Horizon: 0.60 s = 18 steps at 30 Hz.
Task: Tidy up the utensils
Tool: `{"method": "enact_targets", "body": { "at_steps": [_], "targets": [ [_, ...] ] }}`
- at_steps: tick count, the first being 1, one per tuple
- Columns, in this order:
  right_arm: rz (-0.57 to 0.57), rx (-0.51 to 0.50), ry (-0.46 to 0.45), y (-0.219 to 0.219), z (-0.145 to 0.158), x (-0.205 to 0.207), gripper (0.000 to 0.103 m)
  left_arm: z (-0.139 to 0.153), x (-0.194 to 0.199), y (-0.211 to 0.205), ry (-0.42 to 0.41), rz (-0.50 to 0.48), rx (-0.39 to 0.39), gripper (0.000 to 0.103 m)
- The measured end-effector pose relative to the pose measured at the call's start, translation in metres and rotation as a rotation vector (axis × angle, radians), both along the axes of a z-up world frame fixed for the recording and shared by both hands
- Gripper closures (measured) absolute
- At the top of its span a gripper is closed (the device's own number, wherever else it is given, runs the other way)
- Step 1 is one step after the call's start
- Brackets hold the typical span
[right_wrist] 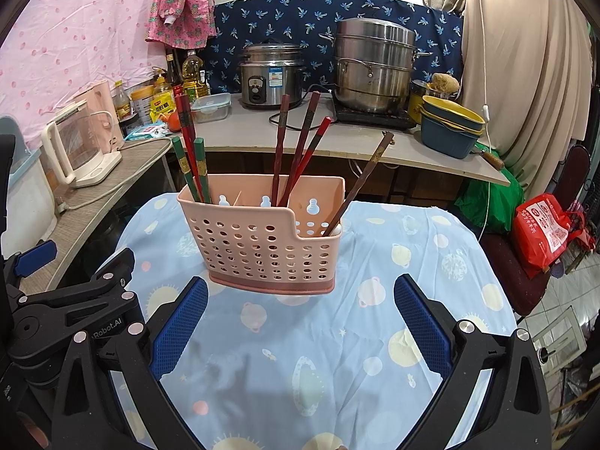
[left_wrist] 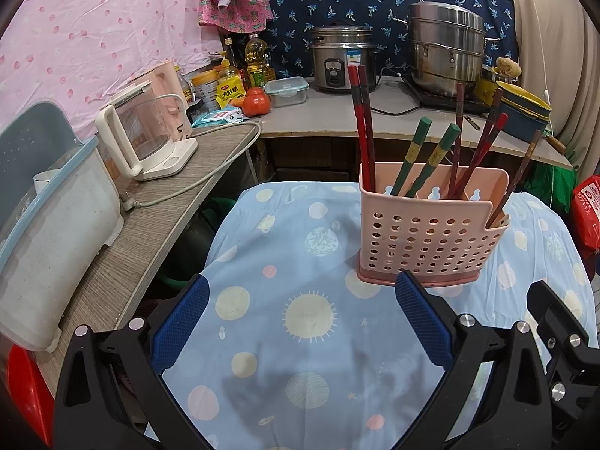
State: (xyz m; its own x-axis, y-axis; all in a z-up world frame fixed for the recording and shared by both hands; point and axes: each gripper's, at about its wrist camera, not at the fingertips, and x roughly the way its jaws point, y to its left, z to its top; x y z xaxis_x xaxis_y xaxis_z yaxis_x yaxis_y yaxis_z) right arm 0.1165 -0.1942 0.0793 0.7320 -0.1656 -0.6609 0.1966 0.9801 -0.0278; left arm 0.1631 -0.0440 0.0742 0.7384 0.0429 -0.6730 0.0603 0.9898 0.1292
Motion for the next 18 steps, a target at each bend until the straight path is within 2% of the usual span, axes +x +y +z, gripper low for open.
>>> {"method": "enact_targets", "body": {
  "at_steps": [18],
  "targets": [
    [-0.007,0.003,0.018,-0.0017,-0.0047,-0.0014,0.007,-0.0008,0.0001,0.0050,0.014,0.009,-0.008,0.008]
  ]
}}
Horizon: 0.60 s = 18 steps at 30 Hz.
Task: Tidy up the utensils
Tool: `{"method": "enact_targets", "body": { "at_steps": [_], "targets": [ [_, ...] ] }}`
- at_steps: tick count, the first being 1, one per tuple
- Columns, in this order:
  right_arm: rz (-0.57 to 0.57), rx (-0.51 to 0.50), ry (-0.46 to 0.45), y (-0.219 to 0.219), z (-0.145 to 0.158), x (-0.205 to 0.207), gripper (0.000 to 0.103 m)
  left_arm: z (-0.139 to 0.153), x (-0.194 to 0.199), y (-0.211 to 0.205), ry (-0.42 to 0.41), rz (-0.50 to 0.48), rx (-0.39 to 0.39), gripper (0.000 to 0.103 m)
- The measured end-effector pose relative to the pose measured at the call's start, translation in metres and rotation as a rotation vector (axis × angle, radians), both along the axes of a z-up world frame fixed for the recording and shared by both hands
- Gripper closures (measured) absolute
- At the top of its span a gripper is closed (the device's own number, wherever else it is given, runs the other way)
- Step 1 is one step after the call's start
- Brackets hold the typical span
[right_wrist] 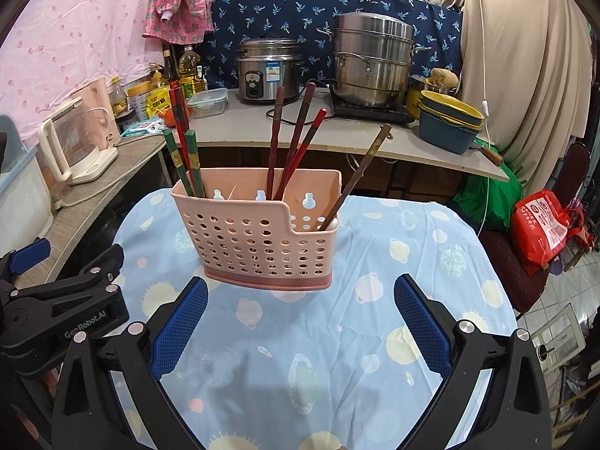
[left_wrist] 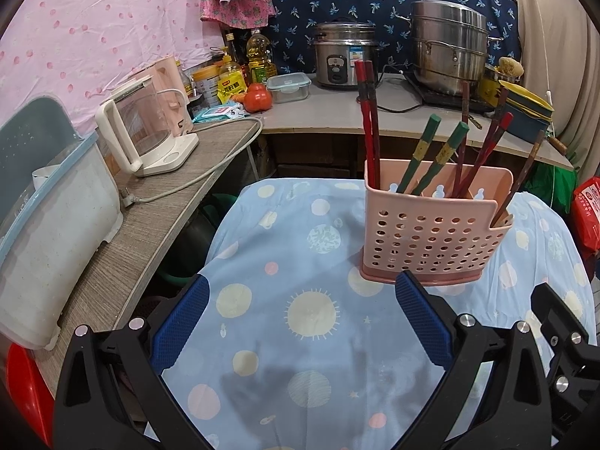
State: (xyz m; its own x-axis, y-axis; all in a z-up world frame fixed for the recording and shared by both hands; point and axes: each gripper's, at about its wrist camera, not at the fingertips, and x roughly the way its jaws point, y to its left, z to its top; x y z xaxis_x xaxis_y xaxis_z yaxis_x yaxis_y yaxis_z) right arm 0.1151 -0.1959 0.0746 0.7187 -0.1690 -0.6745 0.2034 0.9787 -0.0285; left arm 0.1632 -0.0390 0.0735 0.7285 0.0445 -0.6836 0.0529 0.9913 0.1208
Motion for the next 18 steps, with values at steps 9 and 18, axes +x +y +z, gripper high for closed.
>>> {"method": "enact_targets", "body": {
  "at_steps": [9,18],
  "targets": [
    [-0.003,0.002,0.002,-0.0038,-0.0012,0.0019,0.007,0.0008,0.0035,0.0022,0.000,0.003,-0.001,0.008],
    [-0.001,0.001,0.001,-0.0029,-0.0003,0.0018,0.007,0.0011,0.0039,0.0030,0.001,0.001,-0.001,0.008]
  ]
}}
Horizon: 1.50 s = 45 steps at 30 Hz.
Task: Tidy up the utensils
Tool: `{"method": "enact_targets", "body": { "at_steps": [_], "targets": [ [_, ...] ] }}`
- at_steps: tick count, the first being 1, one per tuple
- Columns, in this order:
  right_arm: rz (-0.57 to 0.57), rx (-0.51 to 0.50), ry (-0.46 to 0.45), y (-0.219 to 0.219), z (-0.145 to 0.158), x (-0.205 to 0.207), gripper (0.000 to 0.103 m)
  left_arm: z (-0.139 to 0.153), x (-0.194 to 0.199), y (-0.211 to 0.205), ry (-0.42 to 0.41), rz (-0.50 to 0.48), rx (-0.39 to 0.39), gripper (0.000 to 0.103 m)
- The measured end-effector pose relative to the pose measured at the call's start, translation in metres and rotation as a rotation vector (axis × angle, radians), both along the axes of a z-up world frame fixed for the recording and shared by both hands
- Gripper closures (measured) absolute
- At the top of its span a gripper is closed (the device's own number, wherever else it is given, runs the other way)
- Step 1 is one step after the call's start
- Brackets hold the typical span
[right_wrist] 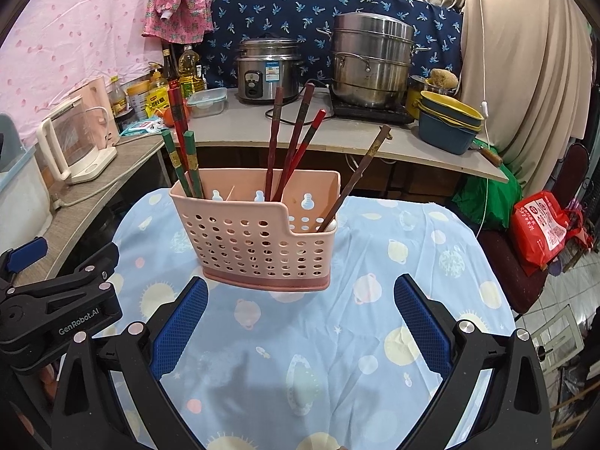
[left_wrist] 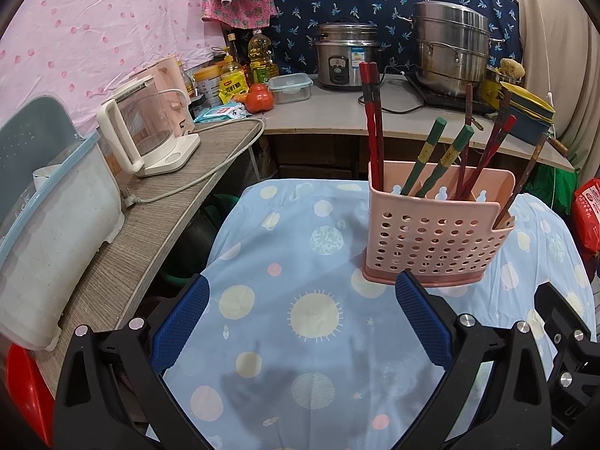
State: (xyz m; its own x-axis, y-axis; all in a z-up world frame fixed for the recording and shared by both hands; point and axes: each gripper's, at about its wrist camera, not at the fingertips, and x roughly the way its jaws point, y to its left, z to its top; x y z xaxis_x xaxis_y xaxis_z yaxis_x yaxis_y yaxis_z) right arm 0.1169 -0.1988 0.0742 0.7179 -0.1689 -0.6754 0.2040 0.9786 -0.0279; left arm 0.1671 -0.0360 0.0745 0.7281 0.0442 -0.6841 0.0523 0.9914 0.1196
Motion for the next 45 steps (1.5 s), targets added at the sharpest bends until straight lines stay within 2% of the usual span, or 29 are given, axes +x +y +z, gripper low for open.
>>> {"method": "enact_targets", "body": {
  "at_steps": [21,29,33,36,45],
  "targets": [
    [-0.019,0.003,-0.009,0.001,0.005,-0.017,0.007,0.003,-0.019,-0.002,0.003,-0.026,-0.017,0.008],
    [-0.034,0.005,0.035,-0.003,-0.004,-0.018,0.007,-0.007,-0.018,0.001,0.065,-0.019,-0.026,0.008],
    [-0.031,0.034,0.067,-0.007,-0.012,-0.013,0.007,-0.024,-0.009,-0.004,0.115,-0.025,0.014,0.008],
    [-0.034,0.055,0.072,-0.011,-0.016,-0.009,0.007,-0.031,-0.004,-0.004,0.125,-0.014,0.017,0.008],
    [-0.027,0.014,0.070,-0.009,-0.022,0.006,0.007,-0.035,0.009,-0.007,0.127,-0.010,0.011,0.008]
  ]
}}
